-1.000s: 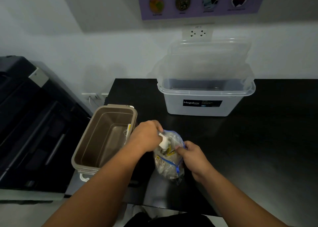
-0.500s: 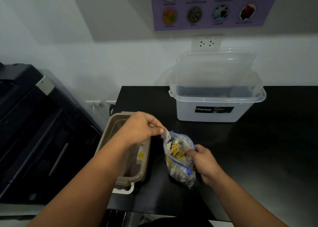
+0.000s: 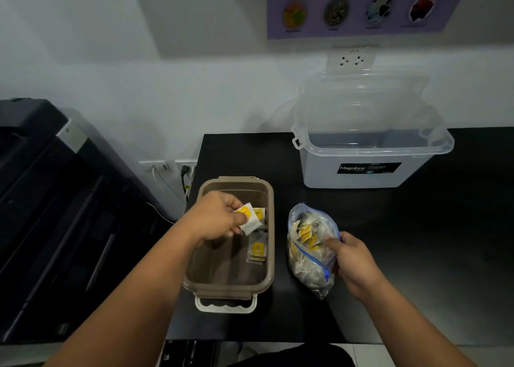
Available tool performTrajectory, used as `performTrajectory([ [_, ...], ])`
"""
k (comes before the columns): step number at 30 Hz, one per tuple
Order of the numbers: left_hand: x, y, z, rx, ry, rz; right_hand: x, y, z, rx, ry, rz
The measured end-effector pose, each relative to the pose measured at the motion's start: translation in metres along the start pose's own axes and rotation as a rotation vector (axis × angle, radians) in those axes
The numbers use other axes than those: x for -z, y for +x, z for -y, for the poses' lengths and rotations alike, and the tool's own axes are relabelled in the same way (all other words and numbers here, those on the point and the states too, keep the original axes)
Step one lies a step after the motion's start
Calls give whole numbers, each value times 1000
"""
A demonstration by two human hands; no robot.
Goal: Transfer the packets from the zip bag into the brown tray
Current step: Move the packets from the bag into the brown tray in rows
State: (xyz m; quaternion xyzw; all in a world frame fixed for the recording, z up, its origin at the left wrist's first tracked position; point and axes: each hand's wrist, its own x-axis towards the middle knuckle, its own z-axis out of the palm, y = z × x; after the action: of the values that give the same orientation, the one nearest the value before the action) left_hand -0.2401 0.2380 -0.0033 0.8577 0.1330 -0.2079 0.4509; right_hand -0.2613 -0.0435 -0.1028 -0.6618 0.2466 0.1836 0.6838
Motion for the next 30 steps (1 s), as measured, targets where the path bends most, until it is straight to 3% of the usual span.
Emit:
performTrajectory([
  [11,-28,34,22,45,230,207,-13,-7,-15,26,75,-61],
  [21,-51,54,23,177,520,95,-19,-18,-19,8,122,-56],
  [26,-52,52,22,202,503,19,-19,-20,-19,4,117,-46],
  [30,-49,48,23,203,481,55,-18,-19,-18,0,100,-29],
])
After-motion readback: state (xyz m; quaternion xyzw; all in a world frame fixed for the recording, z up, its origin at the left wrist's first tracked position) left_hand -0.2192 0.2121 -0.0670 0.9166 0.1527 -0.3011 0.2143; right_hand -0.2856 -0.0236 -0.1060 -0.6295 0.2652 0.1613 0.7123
